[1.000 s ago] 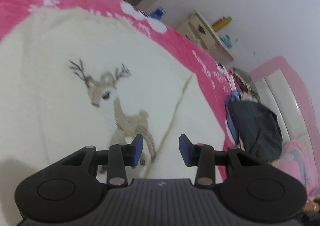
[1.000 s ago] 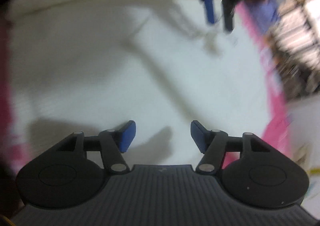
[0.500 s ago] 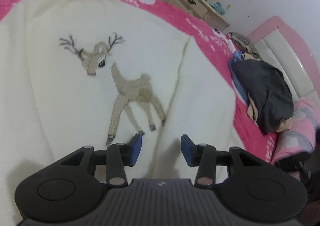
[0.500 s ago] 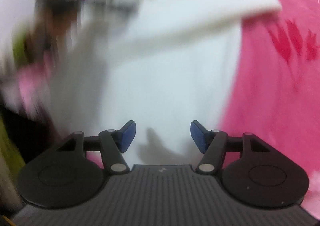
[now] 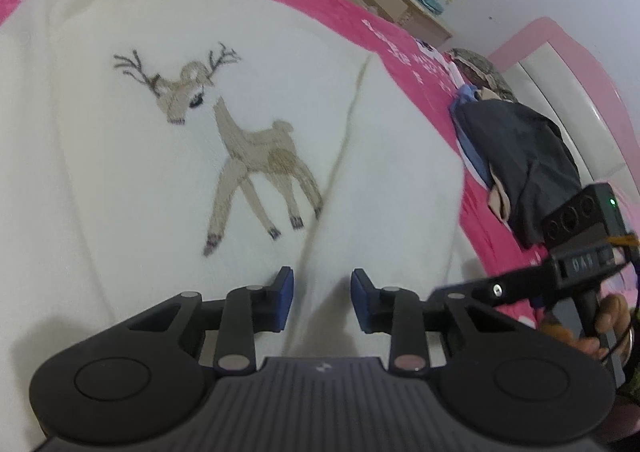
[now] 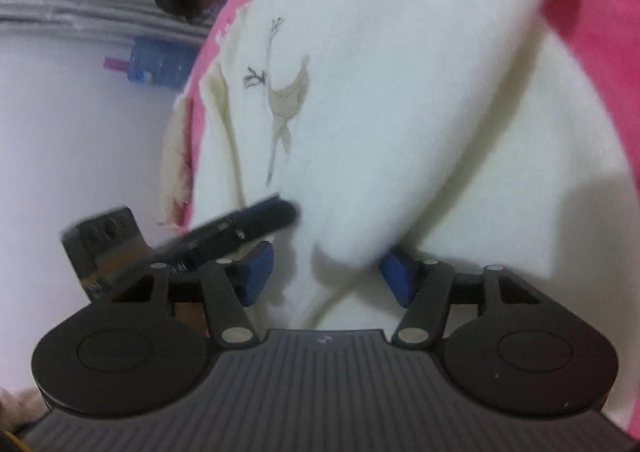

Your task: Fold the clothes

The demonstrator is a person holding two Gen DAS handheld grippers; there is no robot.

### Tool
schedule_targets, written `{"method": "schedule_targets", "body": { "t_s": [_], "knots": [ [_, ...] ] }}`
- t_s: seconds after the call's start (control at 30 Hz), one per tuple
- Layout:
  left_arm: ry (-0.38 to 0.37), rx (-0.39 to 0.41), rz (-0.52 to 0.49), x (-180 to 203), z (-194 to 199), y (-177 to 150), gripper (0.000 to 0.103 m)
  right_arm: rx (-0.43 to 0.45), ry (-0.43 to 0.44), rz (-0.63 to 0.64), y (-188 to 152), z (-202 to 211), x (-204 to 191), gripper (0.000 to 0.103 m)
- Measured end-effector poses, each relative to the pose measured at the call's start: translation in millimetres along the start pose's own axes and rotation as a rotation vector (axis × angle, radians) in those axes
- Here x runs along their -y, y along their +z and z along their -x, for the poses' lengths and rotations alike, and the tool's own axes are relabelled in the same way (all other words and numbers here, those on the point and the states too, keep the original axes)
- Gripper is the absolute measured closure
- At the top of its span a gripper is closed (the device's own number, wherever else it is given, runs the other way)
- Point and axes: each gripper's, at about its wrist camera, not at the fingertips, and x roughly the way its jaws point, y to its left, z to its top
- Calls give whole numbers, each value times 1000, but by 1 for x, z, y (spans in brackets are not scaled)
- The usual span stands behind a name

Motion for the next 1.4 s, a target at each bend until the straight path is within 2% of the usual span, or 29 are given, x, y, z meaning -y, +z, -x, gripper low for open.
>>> {"method": "schedule_targets", "body": {
  "t_s": [0.07,0.17,0.3,0.4,0.43,0.57,0.77,1.07,1.4],
  "knots": [
    [2,-1,-14,2,-1,-5,73,5,2,-5,0,-5,0,57],
    [6,0,-39,8,-3,-8,86,12,5,-12,1,-12,-1,62],
    [-4,-5,-20,11,-4,-10,96,21,10,-21,2,-22,-2,69],
    [-25,-3,10,12,0,-11,98,30,13,-26,2,-28,-3,79],
    [-40,-1,26,13,3,-12,98,37,14,-16,1,-23,-5,86],
    [-98,11,68,18,15,-17,98,43,0,41,-7,-12,-16,91],
    [-158,5,98,26,31,-38,98,23,-51,157,-25,9,-41,92],
    [-208,-47,108,38,37,-82,98,-88,-244,458,-62,28,-80,92],
    [-220,-118,56,53,22,-107,98,-216,-396,598,-83,31,-74,92]
  ]
}}
